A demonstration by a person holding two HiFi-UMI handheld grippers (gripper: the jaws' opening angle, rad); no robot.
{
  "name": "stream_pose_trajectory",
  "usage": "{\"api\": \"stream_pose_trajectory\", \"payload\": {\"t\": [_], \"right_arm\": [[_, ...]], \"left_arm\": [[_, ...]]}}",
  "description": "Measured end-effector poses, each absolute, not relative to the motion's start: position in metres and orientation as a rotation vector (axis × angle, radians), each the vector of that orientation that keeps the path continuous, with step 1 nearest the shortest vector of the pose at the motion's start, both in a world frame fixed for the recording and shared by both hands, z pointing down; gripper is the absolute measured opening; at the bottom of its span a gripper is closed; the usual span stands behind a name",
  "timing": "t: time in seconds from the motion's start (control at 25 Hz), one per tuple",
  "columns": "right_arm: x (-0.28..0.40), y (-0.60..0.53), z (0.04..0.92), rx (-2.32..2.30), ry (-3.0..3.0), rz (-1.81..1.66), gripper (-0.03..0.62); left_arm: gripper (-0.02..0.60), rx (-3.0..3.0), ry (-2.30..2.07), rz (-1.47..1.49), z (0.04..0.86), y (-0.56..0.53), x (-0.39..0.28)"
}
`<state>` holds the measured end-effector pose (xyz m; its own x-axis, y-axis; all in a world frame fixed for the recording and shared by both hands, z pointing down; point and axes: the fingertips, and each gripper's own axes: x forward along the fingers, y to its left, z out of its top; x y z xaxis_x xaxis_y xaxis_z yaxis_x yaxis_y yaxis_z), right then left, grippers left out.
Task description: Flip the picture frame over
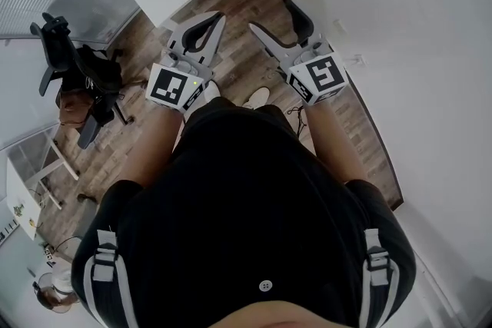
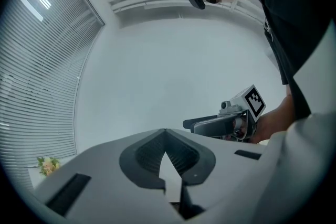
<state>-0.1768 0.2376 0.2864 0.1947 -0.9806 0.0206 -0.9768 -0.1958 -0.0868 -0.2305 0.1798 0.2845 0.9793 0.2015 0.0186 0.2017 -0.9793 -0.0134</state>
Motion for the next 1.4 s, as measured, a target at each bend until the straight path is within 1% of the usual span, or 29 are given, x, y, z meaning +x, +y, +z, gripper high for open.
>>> {"api": "stream_pose_trajectory", "payload": {"t": [0.44,0.64,0.96,1.4], "right_arm": [[-0.155,0.280,0.299,-2.356,1.981,-0.126,0.348],[-0.132,0.251,0.305,-2.353,1.997,-0.168,0.348],[-0.122,0.256,0.304,-2.349,2.017,-0.126,0.348],[-0.057,0.183,0.315,-2.353,2.057,-0.180,0.348]], "left_arm": [[0.002,-3.094,-0.281,-0.048,0.291,0.230,-0.215],[0.002,-3.125,-0.268,-0.074,0.301,0.201,-0.193],[0.002,-3.127,-0.248,-0.037,0.303,0.206,-0.180],[0.002,-3.139,-0.220,-0.031,0.308,0.137,-0.116]]}}
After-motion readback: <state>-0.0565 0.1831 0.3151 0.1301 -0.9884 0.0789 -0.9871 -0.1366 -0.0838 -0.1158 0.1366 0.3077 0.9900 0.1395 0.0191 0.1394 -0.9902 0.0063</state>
